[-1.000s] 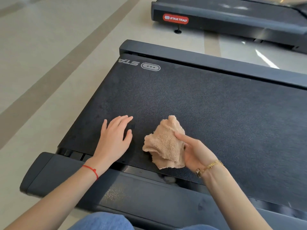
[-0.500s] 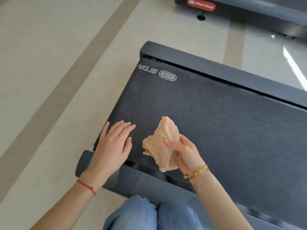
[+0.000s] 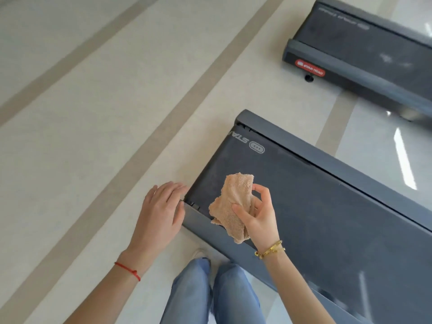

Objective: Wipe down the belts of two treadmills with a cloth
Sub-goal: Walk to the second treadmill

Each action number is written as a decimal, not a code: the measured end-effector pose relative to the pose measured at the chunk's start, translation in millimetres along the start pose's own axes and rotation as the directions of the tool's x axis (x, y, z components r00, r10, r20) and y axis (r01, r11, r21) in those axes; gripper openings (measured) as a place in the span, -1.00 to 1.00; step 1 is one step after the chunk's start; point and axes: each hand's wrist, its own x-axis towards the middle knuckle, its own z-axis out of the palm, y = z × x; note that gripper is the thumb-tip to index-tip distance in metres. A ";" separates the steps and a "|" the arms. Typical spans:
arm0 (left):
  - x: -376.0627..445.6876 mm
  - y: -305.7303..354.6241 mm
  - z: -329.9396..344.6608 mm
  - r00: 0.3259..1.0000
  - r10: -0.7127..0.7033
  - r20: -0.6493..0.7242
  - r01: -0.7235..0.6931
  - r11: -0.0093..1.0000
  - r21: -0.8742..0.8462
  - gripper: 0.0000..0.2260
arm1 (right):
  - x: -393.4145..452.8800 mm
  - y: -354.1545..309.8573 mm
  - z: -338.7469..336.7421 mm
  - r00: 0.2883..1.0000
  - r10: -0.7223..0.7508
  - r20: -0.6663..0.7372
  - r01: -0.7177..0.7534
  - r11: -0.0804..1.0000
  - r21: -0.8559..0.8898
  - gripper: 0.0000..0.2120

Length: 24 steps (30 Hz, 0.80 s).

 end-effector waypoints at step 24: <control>-34.3 -121.9 -274.4 0.970 -0.184 -0.157 0.180 0.983 -0.039 -0.62 | -49.9 -199.4 184.6 0.960 -0.253 0.121 0.274 0.937 -0.217 -0.44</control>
